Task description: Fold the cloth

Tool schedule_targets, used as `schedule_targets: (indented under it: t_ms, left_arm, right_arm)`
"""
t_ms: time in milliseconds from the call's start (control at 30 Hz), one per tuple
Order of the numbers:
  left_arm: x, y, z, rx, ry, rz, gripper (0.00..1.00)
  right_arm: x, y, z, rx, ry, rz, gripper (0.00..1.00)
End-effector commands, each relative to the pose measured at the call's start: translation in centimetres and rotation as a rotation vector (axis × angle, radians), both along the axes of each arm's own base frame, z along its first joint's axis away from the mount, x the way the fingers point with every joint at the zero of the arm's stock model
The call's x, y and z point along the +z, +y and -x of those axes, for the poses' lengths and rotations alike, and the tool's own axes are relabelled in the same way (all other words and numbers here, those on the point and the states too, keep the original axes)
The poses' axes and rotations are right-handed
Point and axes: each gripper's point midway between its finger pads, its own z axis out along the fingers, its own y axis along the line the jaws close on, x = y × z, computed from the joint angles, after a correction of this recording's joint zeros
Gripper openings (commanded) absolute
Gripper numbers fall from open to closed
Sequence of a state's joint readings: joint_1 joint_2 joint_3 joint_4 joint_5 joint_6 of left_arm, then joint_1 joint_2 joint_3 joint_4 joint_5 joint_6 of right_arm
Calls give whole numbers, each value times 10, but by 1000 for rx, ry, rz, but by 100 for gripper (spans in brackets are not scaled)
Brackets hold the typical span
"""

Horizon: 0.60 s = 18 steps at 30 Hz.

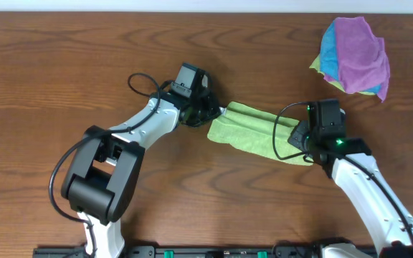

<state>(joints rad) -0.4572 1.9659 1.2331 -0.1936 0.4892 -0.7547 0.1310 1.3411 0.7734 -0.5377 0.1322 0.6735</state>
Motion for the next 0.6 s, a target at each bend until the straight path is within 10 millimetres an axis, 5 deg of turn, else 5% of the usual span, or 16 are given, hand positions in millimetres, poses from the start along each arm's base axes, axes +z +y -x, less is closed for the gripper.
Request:
schedule_targets:
  t_ms: [0, 567]
  left_arm:
    - [4, 3, -16, 17, -60, -31, 6]
    - [-9, 2, -27, 15, -140, -108, 6]
  right_arm:
    - [4, -16, -9, -23, -22, 80, 1]
    - [-6, -18, -30, -15, -56, 111, 1]
